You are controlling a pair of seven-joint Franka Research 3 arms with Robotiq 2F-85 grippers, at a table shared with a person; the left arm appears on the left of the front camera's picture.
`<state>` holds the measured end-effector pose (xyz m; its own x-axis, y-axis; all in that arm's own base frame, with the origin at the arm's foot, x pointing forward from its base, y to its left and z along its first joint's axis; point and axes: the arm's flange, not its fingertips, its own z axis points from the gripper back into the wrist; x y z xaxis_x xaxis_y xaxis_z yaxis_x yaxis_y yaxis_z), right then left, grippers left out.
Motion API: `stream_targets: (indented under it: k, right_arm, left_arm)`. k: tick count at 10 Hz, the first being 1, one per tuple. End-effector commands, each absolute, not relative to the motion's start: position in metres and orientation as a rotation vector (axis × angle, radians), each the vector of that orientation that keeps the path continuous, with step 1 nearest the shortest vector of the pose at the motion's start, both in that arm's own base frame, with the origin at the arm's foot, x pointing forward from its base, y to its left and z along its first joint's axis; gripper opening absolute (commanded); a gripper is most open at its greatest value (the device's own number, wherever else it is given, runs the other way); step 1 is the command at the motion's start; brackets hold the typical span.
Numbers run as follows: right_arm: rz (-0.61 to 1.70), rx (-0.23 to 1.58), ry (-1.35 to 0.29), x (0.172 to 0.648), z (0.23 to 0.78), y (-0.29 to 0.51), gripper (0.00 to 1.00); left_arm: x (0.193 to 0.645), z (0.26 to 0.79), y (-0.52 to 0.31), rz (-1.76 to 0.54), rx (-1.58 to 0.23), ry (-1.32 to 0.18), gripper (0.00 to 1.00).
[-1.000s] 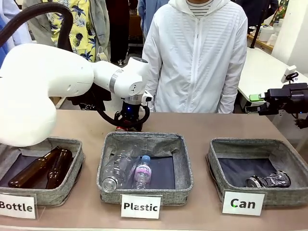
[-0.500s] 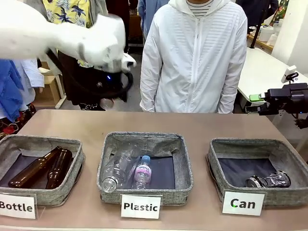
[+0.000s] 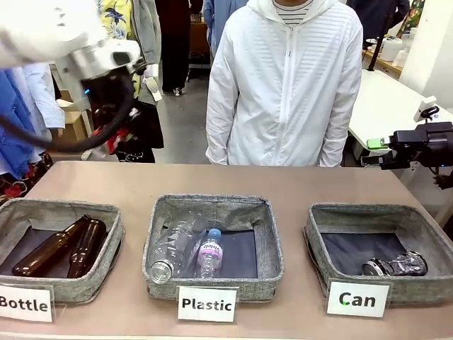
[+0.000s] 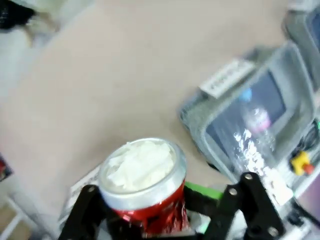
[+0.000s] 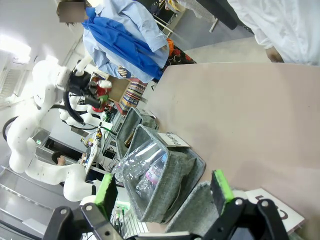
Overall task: Sort the can waste into the basket.
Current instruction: Pick up the can waste from the table and place it in the right Fabric basket.
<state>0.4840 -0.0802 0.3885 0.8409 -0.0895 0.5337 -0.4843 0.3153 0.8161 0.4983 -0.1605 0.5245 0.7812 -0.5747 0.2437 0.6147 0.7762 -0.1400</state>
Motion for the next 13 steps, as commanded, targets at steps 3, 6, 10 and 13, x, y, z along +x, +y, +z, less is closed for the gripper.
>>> stream_targets:
  k: [3, 6, 10, 13]
  right_arm:
    - [0.302, 1.237, -0.552, 0.483, 0.390, -0.081, 1.00]
    - [0.277, 1.092, -0.521, 0.465, 0.417, -0.094, 1.00]
    - [0.204, 0.871, -0.535, 0.374, 0.471, -0.190, 1.00]
    - [0.153, 0.803, -0.615, 0.300, 0.469, -0.238, 1.00]
  left_arm:
    - [0.522, 0.537, -0.180, -0.569, -0.142, -0.194, 0.00]
    - [0.483, 0.535, -0.262, -0.977, -0.430, -0.359, 0.00]
    - [0.419, 0.551, -0.470, -1.505, -0.441, -0.417, 0.00]
    - [0.389, 0.521, -0.617, -1.680, -0.483, -0.304, 0.00]
